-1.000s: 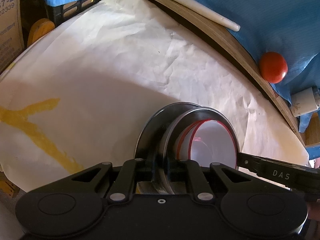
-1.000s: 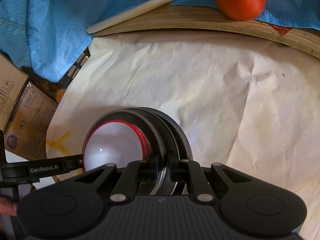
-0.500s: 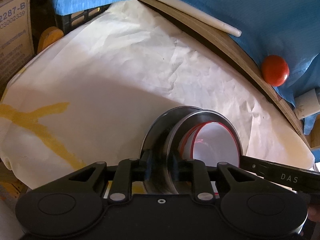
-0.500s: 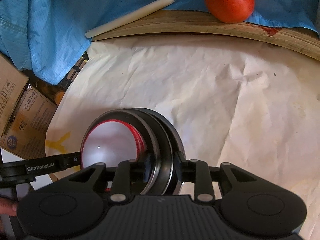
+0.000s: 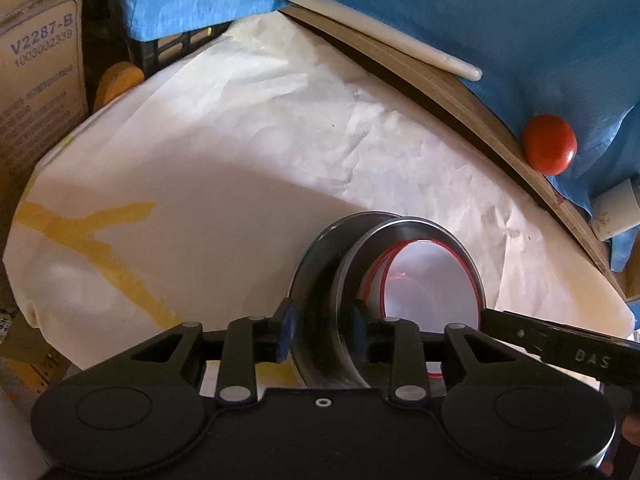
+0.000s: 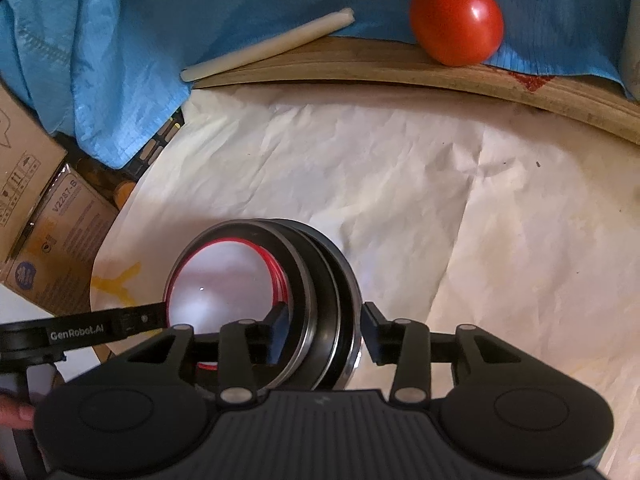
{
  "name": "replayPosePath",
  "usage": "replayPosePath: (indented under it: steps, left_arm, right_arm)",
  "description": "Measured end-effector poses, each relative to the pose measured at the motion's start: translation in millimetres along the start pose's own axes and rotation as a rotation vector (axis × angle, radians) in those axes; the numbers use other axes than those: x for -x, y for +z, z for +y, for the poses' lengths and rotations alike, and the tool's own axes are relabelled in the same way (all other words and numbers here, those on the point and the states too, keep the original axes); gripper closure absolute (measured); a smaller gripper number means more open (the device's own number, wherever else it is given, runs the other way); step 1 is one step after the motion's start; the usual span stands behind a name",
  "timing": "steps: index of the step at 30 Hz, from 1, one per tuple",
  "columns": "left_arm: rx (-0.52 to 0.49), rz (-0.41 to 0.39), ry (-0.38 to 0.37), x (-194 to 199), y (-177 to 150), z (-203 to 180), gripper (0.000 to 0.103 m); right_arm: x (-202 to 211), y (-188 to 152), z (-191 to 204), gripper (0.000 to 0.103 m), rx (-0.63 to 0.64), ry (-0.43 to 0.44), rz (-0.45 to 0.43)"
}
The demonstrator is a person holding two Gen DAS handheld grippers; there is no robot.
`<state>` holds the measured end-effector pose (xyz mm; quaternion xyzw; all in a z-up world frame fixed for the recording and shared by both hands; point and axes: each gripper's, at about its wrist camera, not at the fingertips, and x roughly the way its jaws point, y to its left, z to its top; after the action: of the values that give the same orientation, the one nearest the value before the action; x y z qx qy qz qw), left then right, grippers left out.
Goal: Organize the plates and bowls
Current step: 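Open both grippers to release the steel bowl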
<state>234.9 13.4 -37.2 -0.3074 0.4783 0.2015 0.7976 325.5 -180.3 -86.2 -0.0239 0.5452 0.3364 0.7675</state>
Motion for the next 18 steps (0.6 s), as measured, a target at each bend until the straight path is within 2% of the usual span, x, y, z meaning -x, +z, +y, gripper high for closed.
replayPosePath:
  steps: [3,5,7,13,18]
  left_arm:
    - [0.006,-0.025,0.015,4.3,-4.2,-0.5,0.056]
    - [0.014,-0.030,0.023,6.4,-7.8,-1.1,0.055]
    - [0.014,-0.040,0.034,8.6,-11.1,-2.7,0.054]
    - [0.028,-0.073,0.062,18.4,-20.3,-5.1,0.044]
    - [0.053,-0.117,0.067,29.0,-28.1,-2.4,0.022]
  right_arm:
    - [3.6,-0.6,-2.9,0.052,0.016,0.013,-0.013]
    - [6.1,-2.4,-4.2,0.046,0.033,0.015,-0.017]
    - [8.5,-4.3,-6.0,0.044,0.044,0.017,-0.029]
    - [19.6,-6.1,-9.3,0.031,0.071,0.023,-0.068]
    - [25.5,-10.4,-9.3,0.017,0.098,0.032,-0.111]
